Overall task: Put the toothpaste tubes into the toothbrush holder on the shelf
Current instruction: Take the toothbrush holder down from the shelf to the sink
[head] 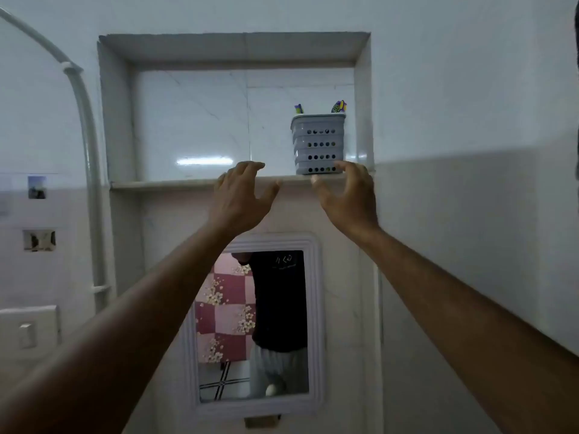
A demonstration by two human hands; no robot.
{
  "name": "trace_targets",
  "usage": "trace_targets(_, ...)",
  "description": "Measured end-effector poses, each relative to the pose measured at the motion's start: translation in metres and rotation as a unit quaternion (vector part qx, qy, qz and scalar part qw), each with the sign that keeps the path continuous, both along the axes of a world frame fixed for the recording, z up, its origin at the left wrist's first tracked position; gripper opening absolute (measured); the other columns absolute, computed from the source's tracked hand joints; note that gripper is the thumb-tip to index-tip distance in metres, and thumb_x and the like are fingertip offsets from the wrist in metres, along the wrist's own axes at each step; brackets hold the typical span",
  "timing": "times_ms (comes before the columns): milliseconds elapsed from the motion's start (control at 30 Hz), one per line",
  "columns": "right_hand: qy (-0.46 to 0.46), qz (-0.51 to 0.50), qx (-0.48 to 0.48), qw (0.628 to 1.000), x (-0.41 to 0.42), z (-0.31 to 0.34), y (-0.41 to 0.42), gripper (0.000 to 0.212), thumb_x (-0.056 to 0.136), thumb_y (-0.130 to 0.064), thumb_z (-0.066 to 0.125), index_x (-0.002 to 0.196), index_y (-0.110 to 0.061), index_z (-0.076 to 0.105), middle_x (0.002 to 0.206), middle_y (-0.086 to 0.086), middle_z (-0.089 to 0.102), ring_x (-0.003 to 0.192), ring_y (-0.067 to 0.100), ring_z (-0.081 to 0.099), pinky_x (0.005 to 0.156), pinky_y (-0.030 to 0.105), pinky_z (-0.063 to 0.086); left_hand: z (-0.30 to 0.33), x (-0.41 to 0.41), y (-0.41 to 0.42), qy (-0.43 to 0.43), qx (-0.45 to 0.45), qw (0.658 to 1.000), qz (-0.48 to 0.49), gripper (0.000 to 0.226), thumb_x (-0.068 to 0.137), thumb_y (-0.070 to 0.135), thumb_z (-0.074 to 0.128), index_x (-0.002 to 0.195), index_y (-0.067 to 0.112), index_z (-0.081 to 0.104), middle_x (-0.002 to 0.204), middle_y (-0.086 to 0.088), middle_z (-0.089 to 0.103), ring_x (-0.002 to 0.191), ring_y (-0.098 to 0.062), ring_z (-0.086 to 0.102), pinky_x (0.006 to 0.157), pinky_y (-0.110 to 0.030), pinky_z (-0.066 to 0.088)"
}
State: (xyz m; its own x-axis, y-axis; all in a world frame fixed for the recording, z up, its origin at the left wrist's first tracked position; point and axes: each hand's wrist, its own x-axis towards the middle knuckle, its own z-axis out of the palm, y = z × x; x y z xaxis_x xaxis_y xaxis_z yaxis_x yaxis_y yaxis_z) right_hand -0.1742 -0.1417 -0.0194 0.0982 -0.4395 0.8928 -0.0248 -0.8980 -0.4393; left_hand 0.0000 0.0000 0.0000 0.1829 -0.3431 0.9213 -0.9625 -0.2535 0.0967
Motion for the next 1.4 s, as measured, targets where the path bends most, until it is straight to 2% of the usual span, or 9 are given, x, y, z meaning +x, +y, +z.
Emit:
trace_targets(133, 0.023, -0.032, 0.043, 0.998, 0.018, 0.021, -0.009, 0.084, 0.097, -0.061, 0.077, 0.16, -0.013, 0.049, 0.158, 0.005, 0.055, 0.145, 0.025, 0.052, 0.117, 0.037, 0.044, 0.015, 0.02, -0.02, 0.002, -0.008, 1.0, 0.01, 0.066, 0.103, 0.068, 0.047, 0.147, 0.02, 0.058, 0.154, -0.002, 0.058, 0.148, -0.025, 0.048, 0.127, -0.056, 0.026)
trace_targets(267, 0.006, -0.047, 0.062, 0.997, 0.036, 0.039, -0.016, 0.097, 0.086, -0.071, 0.08, 0.155, -0.012, 0.046, 0.146, 0.003, 0.061, 0.132, 0.028, 0.064, 0.11, 0.049, 0.056, 0.02, 0.035, -0.04, 0.013, -0.017, 1.0, 0.017, 0.067, 0.104, 0.07, 0.04, 0.148, 0.023, 0.057, 0.155, 0.0, 0.056, 0.154, -0.022, 0.039, 0.13, -0.063, 0.008)
trace_targets(467, 0.031, -0.085, 0.079, 0.993, 0.061, 0.053, -0.03, 0.122, 0.071, -0.088, 0.075, 0.159, -0.012, 0.038, 0.148, 0.003, 0.065, 0.138, 0.031, 0.065, 0.125, 0.063, 0.039, 0.006, 0.052, -0.057, 0.003, -0.014, 0.998, 0.063, 0.076, 0.102, 0.08, 0.024, 0.146, 0.03, 0.059, 0.157, 0.004, 0.055, 0.161, -0.025, 0.026, 0.13, -0.059, -0.006)
trace_targets(567, 0.017, -0.1, 0.074, 0.992, 0.063, 0.053, -0.034, 0.113, 0.075, -0.078, 0.084, 0.155, -0.01, 0.043, 0.144, 0.004, 0.067, 0.136, 0.032, 0.064, 0.129, 0.061, 0.036, 0.006, 0.055, -0.061, -0.007, -0.034, 0.997, 0.064, 0.074, 0.102, 0.08, 0.025, 0.145, 0.031, 0.06, 0.156, 0.006, 0.054, 0.16, -0.024, 0.027, 0.13, -0.057, -0.007)
trace_targets(633, -0.009, -0.096, 0.077, 0.992, 0.061, 0.051, -0.032, 0.111, 0.071, -0.077, 0.086, 0.152, -0.012, 0.047, 0.14, 0.004, 0.067, 0.129, 0.032, 0.067, 0.123, 0.059, 0.044, 0.006, 0.056, -0.062, -0.007, -0.035, 0.998, 0.06, 0.073, 0.102, 0.08, 0.026, 0.144, 0.031, 0.061, 0.156, 0.006, 0.055, 0.16, -0.024, 0.028, 0.13, -0.056, -0.007)
trace_targets(800, -0.051, -0.091, 0.071, 0.992, 0.05, 0.045, -0.021, 0.123, 0.056, -0.082, 0.078, 0.154, -0.016, 0.045, 0.137, 0.002, 0.067, 0.12, 0.028, 0.071, 0.106, 0.051, 0.059, 0.002, 0.058, -0.06, -0.02, -0.039, 0.997, 0.061, 0.07, 0.104, 0.078, 0.028, 0.14, 0.03, 0.064, 0.151, 0.007, 0.059, 0.157, -0.024, 0.034, 0.131, -0.057, -0.001)
trace_targets(933, -0.068, -0.056, 0.063, 0.994, 0.046, 0.052, -0.013, 0.133, 0.057, -0.08, 0.086, 0.162, -0.015, 0.035, 0.142, 0.002, 0.063, 0.125, 0.026, 0.068, 0.099, 0.045, 0.062, 0.001, 0.057, -0.061, -0.015, -0.044, 0.997, 0.054, 0.069, 0.104, 0.077, 0.03, 0.138, 0.029, 0.066, 0.147, 0.006, 0.062, 0.155, -0.024, 0.038, 0.131, -0.057, 0.002)
trace_targets(1167, -0.114, -0.042, 0.061, 0.991, 0.036, 0.053, -0.004, 0.125, 0.062, -0.069, 0.1, 0.158, -0.016, 0.04, 0.141, -0.001, 0.062, 0.124, 0.023, 0.067, 0.097, 0.046, 0.065, 0.006, 0.051, -0.053, 0.014, -0.015, 0.999, 0.025, 0.07, 0.104, 0.076, 0.033, 0.139, 0.026, 0.067, 0.151, 0.004, 0.061, 0.156, -0.024, 0.036, 0.131, -0.056, 0.002)
trace_targets(1400, -0.152, -0.005, 0.05, 0.987, 0.015, 0.03, 0.02, 0.147, 0.046, -0.087, 0.092, 0.162, -0.016, 0.034, 0.157, -0.001, 0.061, 0.139, 0.021, 0.065, 0.109, 0.048, 0.061, -0.008, 0.033, -0.04, 0.02, -0.058, 0.997, -0.043, 0.059, 0.105, 0.066, 0.046, 0.144, 0.024, 0.062, 0.151, 0.002, 0.061, 0.153, -0.023, 0.043, 0.132, -0.057, 0.011)
